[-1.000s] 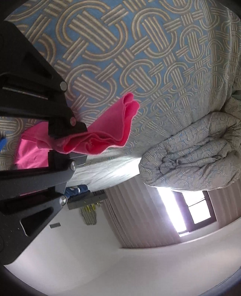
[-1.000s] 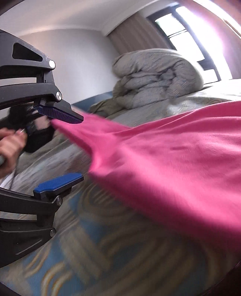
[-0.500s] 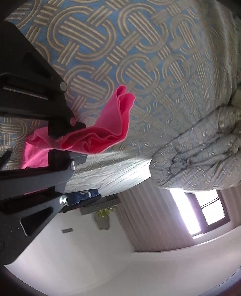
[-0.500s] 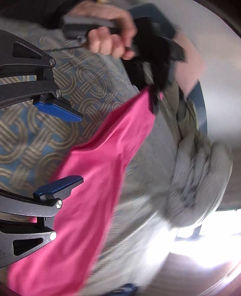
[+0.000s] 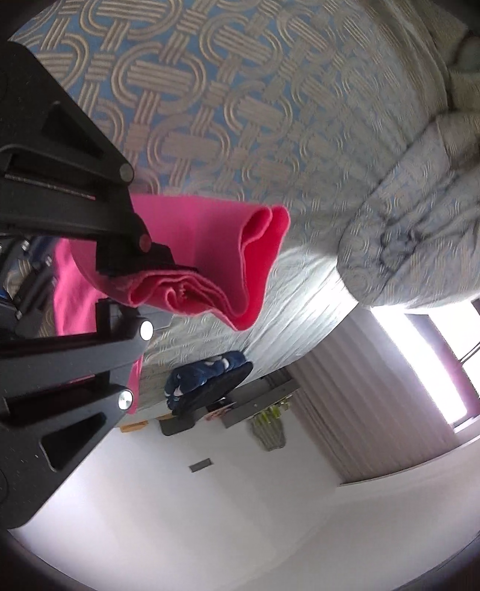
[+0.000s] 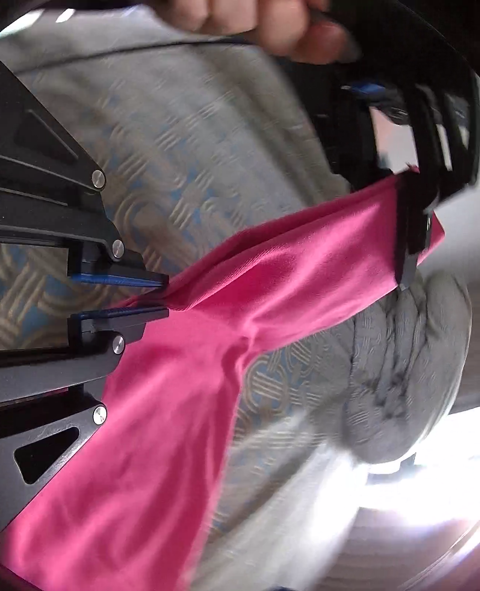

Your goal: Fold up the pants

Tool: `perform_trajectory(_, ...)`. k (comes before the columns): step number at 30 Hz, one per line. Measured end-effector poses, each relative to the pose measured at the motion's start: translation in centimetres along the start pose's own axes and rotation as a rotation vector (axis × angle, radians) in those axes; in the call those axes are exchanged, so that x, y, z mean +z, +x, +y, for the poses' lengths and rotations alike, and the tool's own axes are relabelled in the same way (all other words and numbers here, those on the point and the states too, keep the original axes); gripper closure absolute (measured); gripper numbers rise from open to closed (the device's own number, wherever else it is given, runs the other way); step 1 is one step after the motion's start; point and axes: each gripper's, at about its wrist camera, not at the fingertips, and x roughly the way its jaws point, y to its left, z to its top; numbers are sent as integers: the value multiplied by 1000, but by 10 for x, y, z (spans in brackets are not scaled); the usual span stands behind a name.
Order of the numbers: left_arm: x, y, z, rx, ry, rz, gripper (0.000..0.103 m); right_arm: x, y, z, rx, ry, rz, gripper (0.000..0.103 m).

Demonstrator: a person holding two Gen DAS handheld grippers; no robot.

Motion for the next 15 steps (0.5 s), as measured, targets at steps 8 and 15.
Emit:
perform_trajectory(8, 2, 37, -65, 7, 87, 72, 95, -6, -27, -38, 191, 259, -63, 95)
perform_trajectory(15, -6, 62, -116, 11, 165, 117, 95, -19, -71, -78, 155, 454, -196, 75)
